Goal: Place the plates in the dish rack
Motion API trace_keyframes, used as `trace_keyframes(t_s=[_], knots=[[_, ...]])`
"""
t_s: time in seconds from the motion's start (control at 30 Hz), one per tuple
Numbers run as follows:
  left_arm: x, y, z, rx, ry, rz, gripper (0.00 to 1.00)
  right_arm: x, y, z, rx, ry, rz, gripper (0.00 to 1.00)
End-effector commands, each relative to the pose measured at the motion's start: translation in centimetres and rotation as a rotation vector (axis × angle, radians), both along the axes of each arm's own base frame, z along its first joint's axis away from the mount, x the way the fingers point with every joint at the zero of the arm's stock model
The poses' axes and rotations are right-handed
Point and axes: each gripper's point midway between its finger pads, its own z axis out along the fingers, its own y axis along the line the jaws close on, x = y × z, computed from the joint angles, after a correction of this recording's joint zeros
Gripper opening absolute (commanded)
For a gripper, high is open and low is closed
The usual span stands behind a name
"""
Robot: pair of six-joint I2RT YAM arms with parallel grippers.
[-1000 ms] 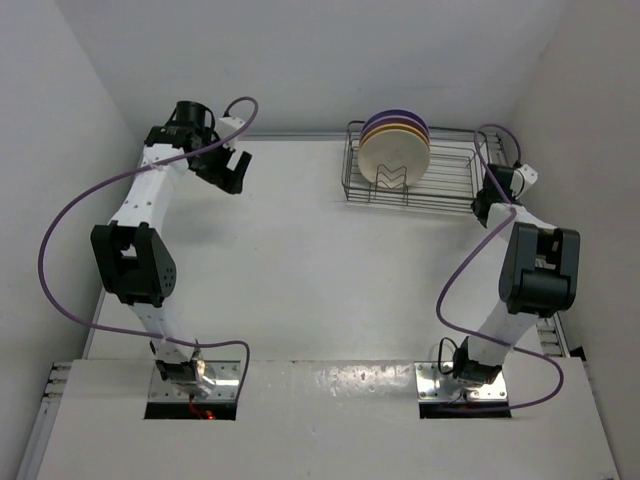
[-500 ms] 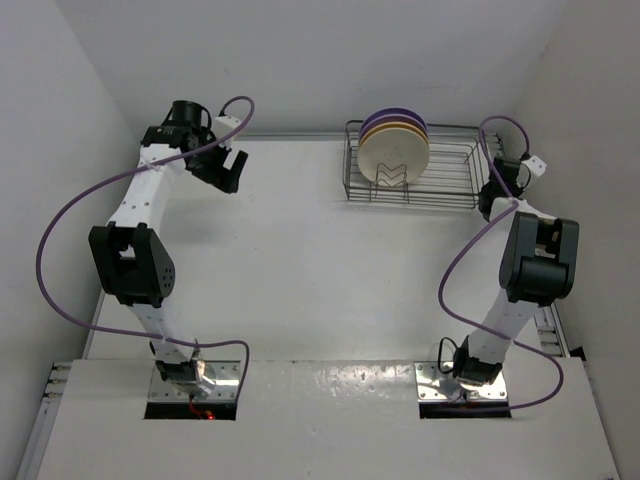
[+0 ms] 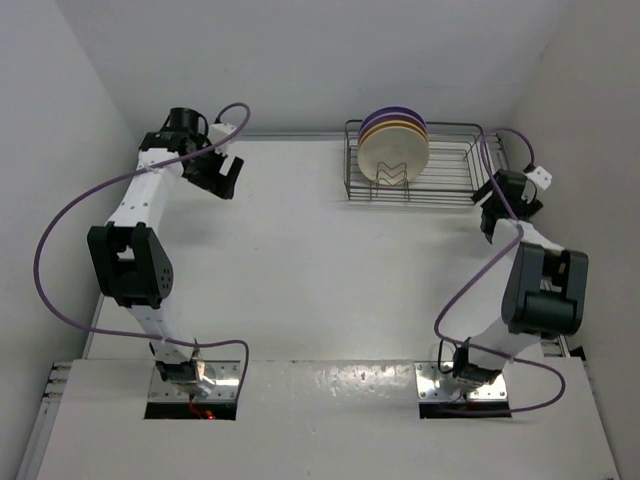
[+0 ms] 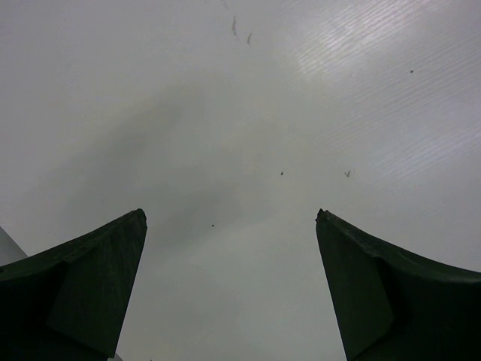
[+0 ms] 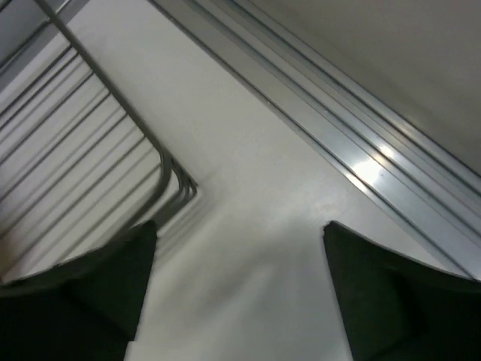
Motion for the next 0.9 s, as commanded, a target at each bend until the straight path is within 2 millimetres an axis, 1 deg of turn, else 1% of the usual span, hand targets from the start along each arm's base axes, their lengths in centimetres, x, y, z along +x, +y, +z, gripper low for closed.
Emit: trace_keyframes(t_s=[0.0,0.03,0.07,0.1,0.13,0.17,0.2,0.23,0.27,0.3,0.33,0.37,0.4,0.43,0.47,0.5,0.53,0.57,0.6,0.63,0.67,0.7,0.73,0.77,0.8,0.83,0.87], knots=[[-0.1,1.6,2.1,0.008,-0.075,0.054,1.0,-2.9,0.5,1.5,0.01,-0.041,0.009,0.99],[-0.2,1.8,1.9,0.018,-0.076,0.061,1.0,-4.2,0.5,1.7,0.017,-0.043,0.008,0.99],[0.0,1.8,2.1,0.012,-0.083,0.068,1.0,-4.9,1.5,1.9,0.043,-0.048,0.051,0.99],[-0.2,2.0,2.0,0.02,-0.088,0.074,1.0,-5.7,1.5,2.6,0.047,-0.052,0.05,0.99],[-0.4,2.0,1.6,0.02,-0.076,0.074,1.0,-6.1,1.7,2.4,0.059,-0.044,0.056,0.99],[-0.2,1.9,1.7,0.015,-0.085,0.081,1.0,-6.3,2.1,3.5,0.067,-0.067,0.077,0.99],[-0.4,2.1,1.3,0.017,-0.073,0.093,1.0,-7.0,2.6,3.1,0.099,-0.03,0.087,1.0],[-0.2,2.1,1.4,0.017,-0.082,0.094,1.0,-7.0,3.0,3.2,0.124,-0.031,0.097,1.0],[0.0,2.0,1.5,0.009,-0.088,0.105,1.0,-7.6,3.4,2.8,0.159,-0.005,0.089,1.0],[-0.2,2.0,1.1,0.003,-0.076,0.113,1.0,-7.6,3.7,3.4,0.184,0.01,0.086,1.0],[0.0,2.0,1.2,0.002,-0.086,0.113,1.0,-7.8,3.8,3.4,0.201,0.021,0.074,1.0],[-0.2,1.9,0.8,-0.004,-0.074,0.123,1.0,-8.6,4.2,2.9,0.236,0.061,0.061,1.0],[-0.5,1.9,0.3,-0.009,-0.058,0.13,1.0,-8.7,4.7,3.3,0.255,0.084,0.08,1.0],[-0.5,1.9,0.4,-0.01,-0.066,0.13,1.0,-9.4,4.9,3.1,0.267,0.114,0.081,1.0],[-0.6,1.8,0.6,-0.015,-0.078,0.138,1.0,-9.6,5.1,3.3,0.27,0.119,0.088,1.0],[-0.9,1.8,0.5,-0.015,-0.073,0.138,1.0,-9.9,5.4,3.0,0.282,0.134,0.098,1.0],[-1.1,1.7,0.4,-0.023,-0.078,0.132,1.0,-10.9,6.0,2.3,0.292,0.164,0.117,1.0],[-1.5,1.7,-0.2,-0.023,-0.07,0.132,1.0,-11.2,6.3,2.1,0.295,0.169,0.127,1.0],[-2.0,1.6,0.0,-0.023,-0.075,0.132,1.0,-11.3,6.5,3.0,0.294,0.131,0.136,1.0],[-2.1,1.6,0.0,-0.023,-0.085,0.132,1.0,-11.9,6.9,2.0,0.303,0.135,0.141,1.0],[-2.7,1.6,-0.7,-0.023,-0.072,0.132,1.0,-12.0,7.0,2.0,0.304,0.123,0.142,1.0],[-2.8,1.6,-0.7,-0.023,-0.082,0.132,1.0,-11.8,7.1,3.1,0.306,0.057,0.125,1.0],[-3.3,1.6,-0.8,-0.023,-0.079,0.132,1.0,-12.3,7.2,2.4,0.313,0.05,0.117,1.0],[-3.7,1.8,-0.9,-0.016,-0.087,0.138,1.0,-12.1,7.3,2.6,0.313,0.029,0.116,1.0],[-3.8,1.8,-0.8,-0.016,-0.096,0.138,1.0,-12.0,7.3,3.2,0.311,0.0,0.112,1.0],[-4.0,1.7,-1.2,-0.016,-0.086,0.138,1.0,-12.1,7.3,3.3,0.321,-0.019,0.1,1.0],[-4.1,1.6,-0.9,-0.024,-0.1,0.132,1.0,-11.9,7.4,3.9,0.329,-0.048,0.09,1.0]])
